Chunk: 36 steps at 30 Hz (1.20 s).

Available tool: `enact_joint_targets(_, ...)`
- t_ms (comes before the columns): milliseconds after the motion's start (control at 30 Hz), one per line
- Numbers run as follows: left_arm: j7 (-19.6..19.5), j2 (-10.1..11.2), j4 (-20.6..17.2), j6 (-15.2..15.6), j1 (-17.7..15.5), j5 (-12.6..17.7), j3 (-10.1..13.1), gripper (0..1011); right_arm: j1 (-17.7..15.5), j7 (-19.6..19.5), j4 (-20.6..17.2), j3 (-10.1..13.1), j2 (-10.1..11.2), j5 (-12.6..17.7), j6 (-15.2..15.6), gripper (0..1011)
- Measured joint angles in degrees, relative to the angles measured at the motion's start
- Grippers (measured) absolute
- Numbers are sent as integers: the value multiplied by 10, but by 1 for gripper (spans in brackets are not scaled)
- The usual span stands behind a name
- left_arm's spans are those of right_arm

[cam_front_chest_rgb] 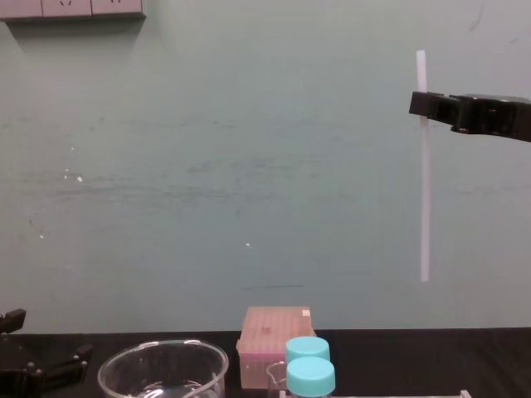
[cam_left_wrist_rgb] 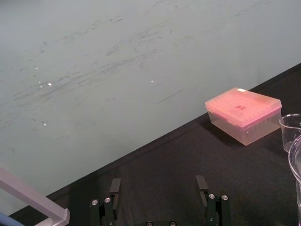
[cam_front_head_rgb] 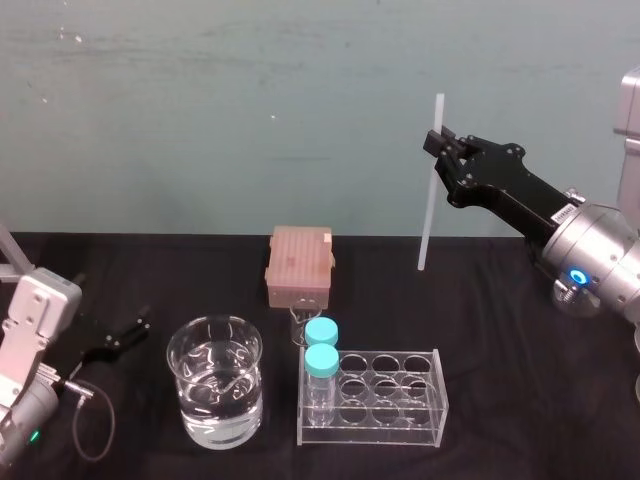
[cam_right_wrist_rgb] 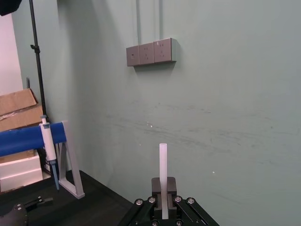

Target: Pick up the stirring rod with one hand, then place it down.

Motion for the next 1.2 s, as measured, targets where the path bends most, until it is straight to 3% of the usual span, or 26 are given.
enact_joint_targets(1200, 0, 0, 0, 0, 0, 0, 0, 1005, 1, 1, 0, -1, 1, 3, 1, 64)
